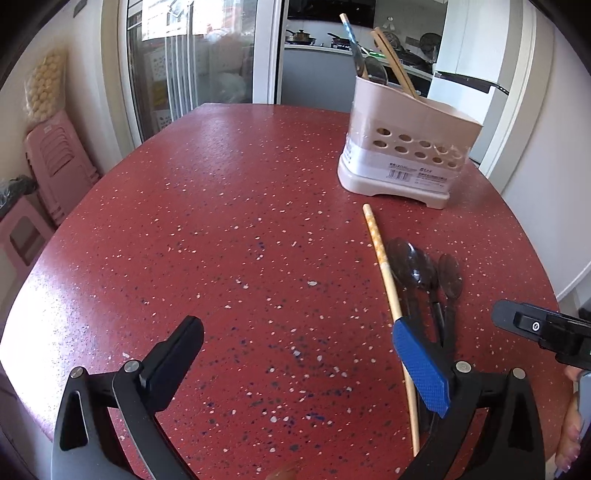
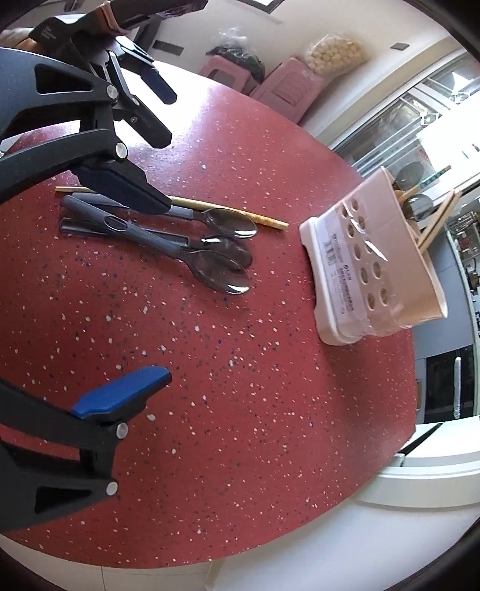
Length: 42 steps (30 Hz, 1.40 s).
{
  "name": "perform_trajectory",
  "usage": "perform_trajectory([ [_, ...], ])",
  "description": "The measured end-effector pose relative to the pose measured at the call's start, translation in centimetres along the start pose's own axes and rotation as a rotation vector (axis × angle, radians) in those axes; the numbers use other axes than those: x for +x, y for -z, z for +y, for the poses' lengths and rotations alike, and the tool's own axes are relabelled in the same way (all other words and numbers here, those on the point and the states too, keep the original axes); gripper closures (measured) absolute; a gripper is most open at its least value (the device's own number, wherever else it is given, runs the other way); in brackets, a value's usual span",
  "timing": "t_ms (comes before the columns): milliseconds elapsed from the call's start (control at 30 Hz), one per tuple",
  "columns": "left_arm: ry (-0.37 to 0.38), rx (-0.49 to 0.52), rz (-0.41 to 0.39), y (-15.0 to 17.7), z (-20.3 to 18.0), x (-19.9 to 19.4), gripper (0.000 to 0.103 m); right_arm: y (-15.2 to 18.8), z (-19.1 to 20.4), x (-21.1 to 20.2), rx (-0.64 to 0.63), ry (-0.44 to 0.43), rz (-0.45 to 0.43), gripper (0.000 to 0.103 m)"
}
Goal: Organize utensils
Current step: 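Close the right tool on a silver spoon with a dark handle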
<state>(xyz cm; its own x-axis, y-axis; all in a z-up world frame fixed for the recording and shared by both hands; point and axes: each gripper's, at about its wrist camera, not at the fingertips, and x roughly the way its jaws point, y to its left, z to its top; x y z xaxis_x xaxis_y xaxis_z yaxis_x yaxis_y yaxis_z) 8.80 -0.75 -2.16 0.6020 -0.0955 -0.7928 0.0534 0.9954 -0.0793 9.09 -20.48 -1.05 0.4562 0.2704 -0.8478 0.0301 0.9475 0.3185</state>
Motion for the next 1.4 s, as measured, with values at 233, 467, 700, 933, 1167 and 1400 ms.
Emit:
perform_trajectory([
  [233, -0.019, -0.006, 0.019, 0.3, 0.9, 0.2, 0.000, -0.3, 0.4, 1.3, 0.048, -0.005, 0.072, 0.017],
  [467, -0.019, -0.030, 0.018, 0.2, 1.9, 0.4, 0.000, -1.4, 0.3, 3.1, 0.147, -0.042, 0.164, 0.033],
  [700, -0.014, -0.019, 0.016, -0.2, 2.2, 0.6, 0.000, -2.4, 2.0, 4.9, 0.158, -0.027, 0.214, 0.059],
  [933, 0.011, -0.001, 0.048, -0.9, 2.0, 1.7, 0.000, -2.7, 4.5, 5.9, 0.099, 0.043, 0.241, 0.082],
  [1167, 0.091, 0.037, 0.084, -1.9, 0.7, 2.4, 0.000, -2.3, 4.6, 6.0, 0.110, 0.015, 0.234, 0.091],
  [1400, 0.097, 0.098, 0.124, -2.6, -1.9, 3.8, 0.000, -2.1, 2.8, 5.2, 0.114, -0.033, 0.214, 0.097],
])
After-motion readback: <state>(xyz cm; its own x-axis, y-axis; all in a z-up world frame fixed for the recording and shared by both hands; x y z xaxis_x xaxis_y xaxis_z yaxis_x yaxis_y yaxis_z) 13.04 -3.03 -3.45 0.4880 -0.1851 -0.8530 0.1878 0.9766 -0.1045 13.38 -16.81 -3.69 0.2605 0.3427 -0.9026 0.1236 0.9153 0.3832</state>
